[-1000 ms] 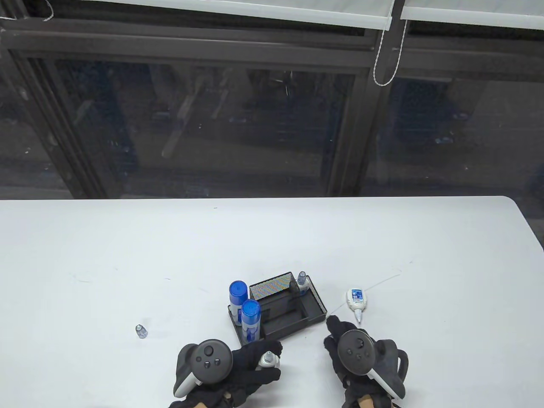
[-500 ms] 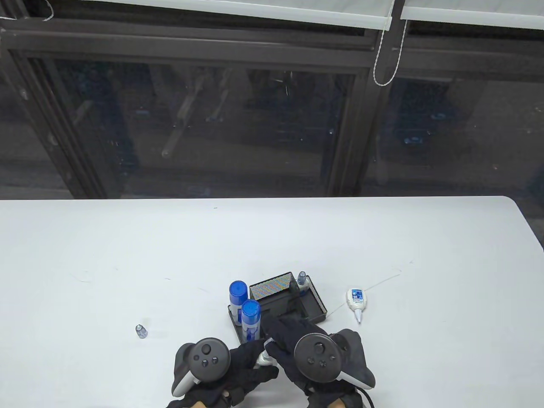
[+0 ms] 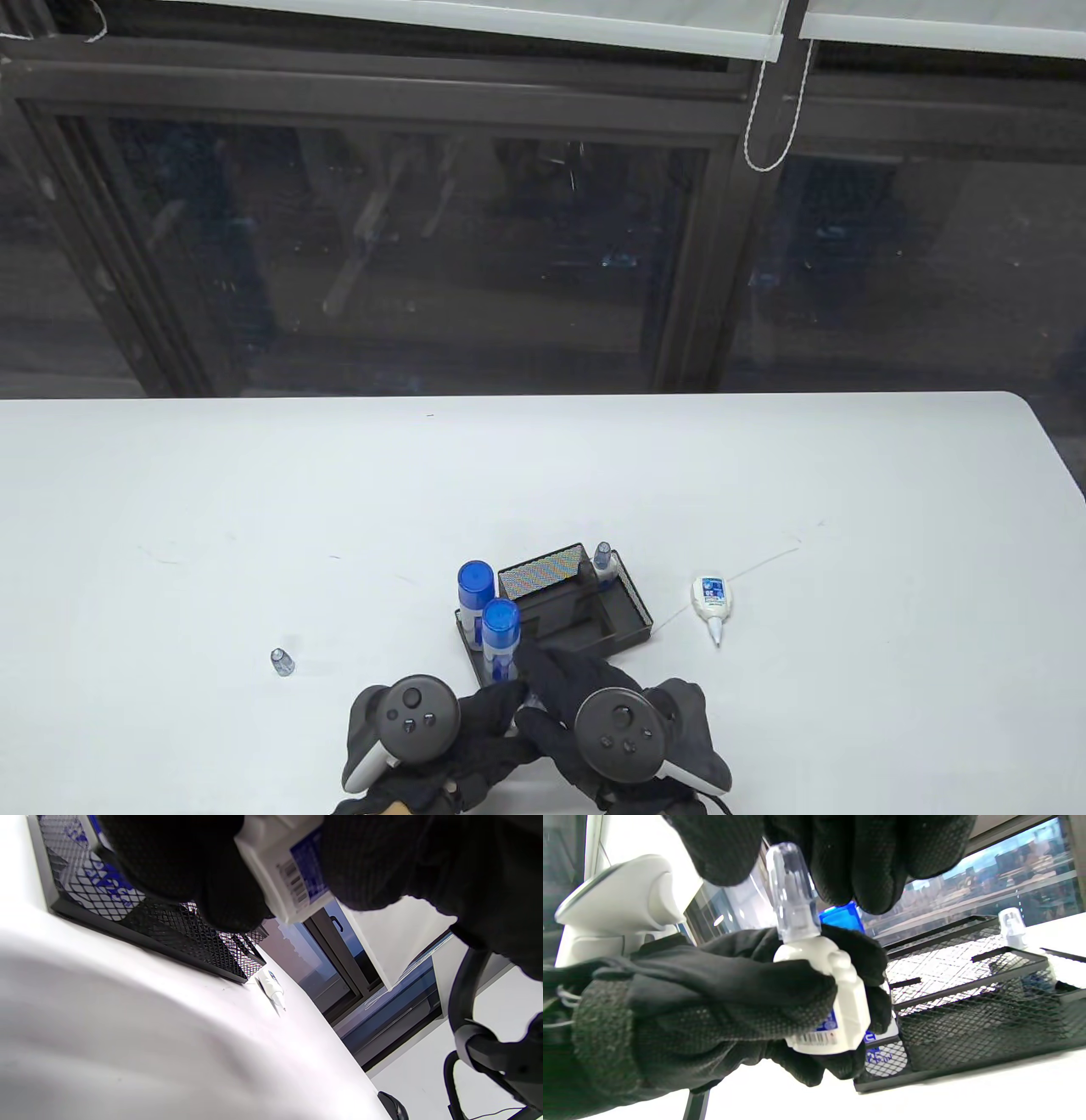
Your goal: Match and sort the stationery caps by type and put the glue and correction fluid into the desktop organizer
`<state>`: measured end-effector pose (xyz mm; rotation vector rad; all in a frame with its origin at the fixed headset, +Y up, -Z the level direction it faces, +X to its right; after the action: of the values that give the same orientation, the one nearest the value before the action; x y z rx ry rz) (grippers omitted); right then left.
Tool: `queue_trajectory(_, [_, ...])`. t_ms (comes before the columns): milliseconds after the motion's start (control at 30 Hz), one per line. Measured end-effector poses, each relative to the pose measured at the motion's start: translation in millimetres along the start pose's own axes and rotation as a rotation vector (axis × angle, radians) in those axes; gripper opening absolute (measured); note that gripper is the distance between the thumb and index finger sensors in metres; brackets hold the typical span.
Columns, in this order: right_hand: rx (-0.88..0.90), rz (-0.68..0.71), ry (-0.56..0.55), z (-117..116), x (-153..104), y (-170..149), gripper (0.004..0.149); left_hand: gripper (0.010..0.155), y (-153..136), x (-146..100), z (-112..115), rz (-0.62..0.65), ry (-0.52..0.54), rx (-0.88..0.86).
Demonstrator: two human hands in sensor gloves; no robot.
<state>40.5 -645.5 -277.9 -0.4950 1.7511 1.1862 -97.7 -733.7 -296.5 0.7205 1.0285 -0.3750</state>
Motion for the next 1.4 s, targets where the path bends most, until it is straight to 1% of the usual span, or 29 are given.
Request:
queue_trajectory(67, [-0.017, -0.004, -0.036, 4, -3, 0, 0.054, 0.06, 1, -1, -1, -0.001, 0.008, 0.008])
queue_trajectory(133, [-0.035, -0.007, -0.066, 6, -5, 0, 0.052, 0.06, 3, -1, -2, 0.0, 0.01, 0.024])
queue_trajectory(233, [-0.037, -0.005, -0.102, 5, -6, 1, 0.049, 0.06, 7, -3, -5, 0.0, 0.034, 0.093])
queue_trajectory(367, [-0.077, 0.003, -0.123, 4, -8, 5, 0.048, 0.059, 13, -5, -9, -0.002, 0.072, 0.178])
queue_trajectory(467, [-0.093, 0.01, -0.154, 5, -10, 7, 0.047, 0.059, 15, -6, -11, 0.003, 0.091, 0.194])
queue_trajectory(733, [-0.054, 0.013, -0.221, 7, -16, 7, 0.046, 0.058, 24, -7, -14, 0.033, 0.124, 0.216])
queue_trajectory(867, [-0.048, 0.019, -0.224, 6, -15, 7, 0.046, 0.058, 25, -7, -16, 0.034, 0.133, 0.236])
queue_trajectory(900, [-0.045, 0.023, -0.24, 7, -16, 8, 0.046, 0.058, 26, -8, -17, 0.031, 0.137, 0.227])
queue_trajectory(1033, [-0.068, 0.039, -0.246, 9, -16, 15, 0.045, 0.058, 28, -10, -20, 0.046, 0.162, 0.235])
queue_trajectory(1167, [-0.04, 0.042, -0.246, 7, -16, 13, 0.046, 0.058, 28, -10, -23, 0.048, 0.171, 0.249])
queue_trajectory(1267, [-0.088, 0.035, -0.225, 0, -16, 8, 0.046, 0.058, 21, -8, -17, 0.017, 0.142, 0.259])
queue_trajectory(1367, [-0.034, -0.002, -0.229, 0, -17, 0, 0.049, 0.059, 19, -6, -12, 0.007, 0.103, 0.256])
queue_trajectory(1400, [-0.033, -0.01, -0.235, 0, -18, -1, 0.051, 0.059, 19, -6, -12, 0.012, 0.105, 0.26])
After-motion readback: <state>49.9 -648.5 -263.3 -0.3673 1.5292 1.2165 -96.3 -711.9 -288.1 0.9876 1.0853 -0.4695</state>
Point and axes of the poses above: the tracker on the back of each hand, its own y axis roughly to the thumb side, its own x axis roughly from the wrist to the fingertips, z = x × y, the point moved 5 cm from there along x, roughly from the wrist to the fingertips, and after that the axes turned 3 degrees about x, right-handed, at the moved point
